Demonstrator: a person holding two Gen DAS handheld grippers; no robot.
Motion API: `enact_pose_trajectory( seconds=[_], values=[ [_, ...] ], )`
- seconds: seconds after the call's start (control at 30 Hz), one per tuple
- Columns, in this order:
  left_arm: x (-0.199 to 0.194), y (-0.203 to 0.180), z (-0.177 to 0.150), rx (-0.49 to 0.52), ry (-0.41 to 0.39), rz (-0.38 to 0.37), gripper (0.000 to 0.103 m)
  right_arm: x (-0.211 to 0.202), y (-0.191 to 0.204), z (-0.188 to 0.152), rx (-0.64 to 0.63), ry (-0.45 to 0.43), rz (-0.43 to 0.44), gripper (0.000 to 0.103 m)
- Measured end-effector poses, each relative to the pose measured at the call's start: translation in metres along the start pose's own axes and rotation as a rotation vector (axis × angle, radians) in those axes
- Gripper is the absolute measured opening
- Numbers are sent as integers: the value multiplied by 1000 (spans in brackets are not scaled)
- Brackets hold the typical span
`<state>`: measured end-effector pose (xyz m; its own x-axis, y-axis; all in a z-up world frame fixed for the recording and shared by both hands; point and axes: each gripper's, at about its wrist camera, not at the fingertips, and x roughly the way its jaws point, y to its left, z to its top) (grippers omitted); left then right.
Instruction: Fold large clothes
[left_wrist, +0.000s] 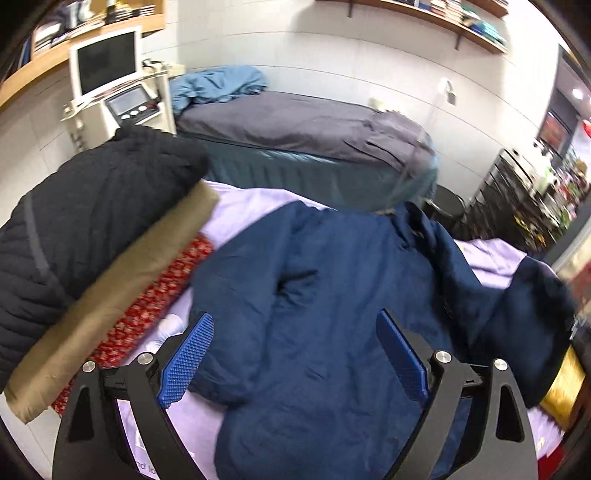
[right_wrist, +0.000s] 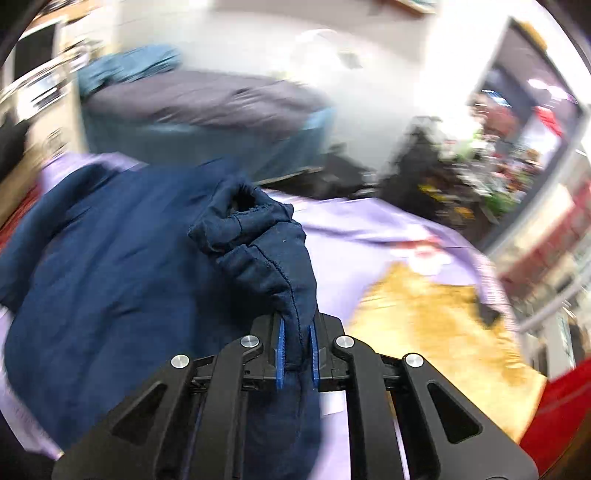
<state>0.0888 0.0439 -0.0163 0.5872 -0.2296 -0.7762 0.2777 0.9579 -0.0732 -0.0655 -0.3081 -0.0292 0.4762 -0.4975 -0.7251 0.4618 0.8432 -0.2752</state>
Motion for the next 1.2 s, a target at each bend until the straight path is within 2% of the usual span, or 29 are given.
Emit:
enact_pose_trajectory(
  seconds=[0.03, 0.17, 0.37, 0.5, 0.57, 0.67, 0.77, 0.8, 0.83, 0.87, 0.9, 0.93, 0.97, 1.07, 1.13, 1.2],
  values=[
    [1, -2, -2, 6, 5, -4, 87, 0, -17, 3, 16, -8, -33, 10],
    [5, -14, -15, 40, 33, -7, 87, 5, -125, 10, 143, -5, -219, 10],
    [11, -13, -23, 34, 63, 18, 87, 34, -260, -4, 351, 96, -386, 9],
    [12, -7, -26, 20, 74, 45, 87, 46, -307, -20, 398, 141, -476, 9],
    [11, -5, -26, 17, 78, 52, 87, 52, -327, -26, 424, 163, -490, 9],
    [11, -4, -25, 18, 78, 70, 87, 71, -348, -35, 471, 193, -485, 10],
    [12, -4, -24, 22, 80, 74, 87, 86, -348, -47, 528, 224, -439, 10],
    [13, -4, -24, 26, 82, 74, 87, 86, -345, -51, 536, 234, -428, 13],
    [15, -6, -25, 28, 83, 72, 87, 87, -340, -57, 535, 248, -419, 20],
    [16, -8, -26, 35, 89, 69, 87, 90, -335, -60, 528, 261, -425, 38],
    [18, -10, -26, 39, 94, 71, 87, 91, -327, -63, 511, 268, -448, 65],
    [19, -12, -28, 47, 99, 72, 87, 89, -322, -65, 498, 252, -468, 74],
    [21, -16, -29, 54, 101, 70, 88, 84, -317, -67, 484, 228, -479, 77],
    [24, -23, -32, 87, 107, 70, 92, 75, -306, -69, 468, 224, -483, 77],
    [25, -28, -36, 104, 110, 63, 92, 68, -299, -70, 493, 218, -441, 78],
    [29, -33, -39, 123, 123, 47, 93, 57, -288, -69, 503, 196, -387, 84]
  ],
)
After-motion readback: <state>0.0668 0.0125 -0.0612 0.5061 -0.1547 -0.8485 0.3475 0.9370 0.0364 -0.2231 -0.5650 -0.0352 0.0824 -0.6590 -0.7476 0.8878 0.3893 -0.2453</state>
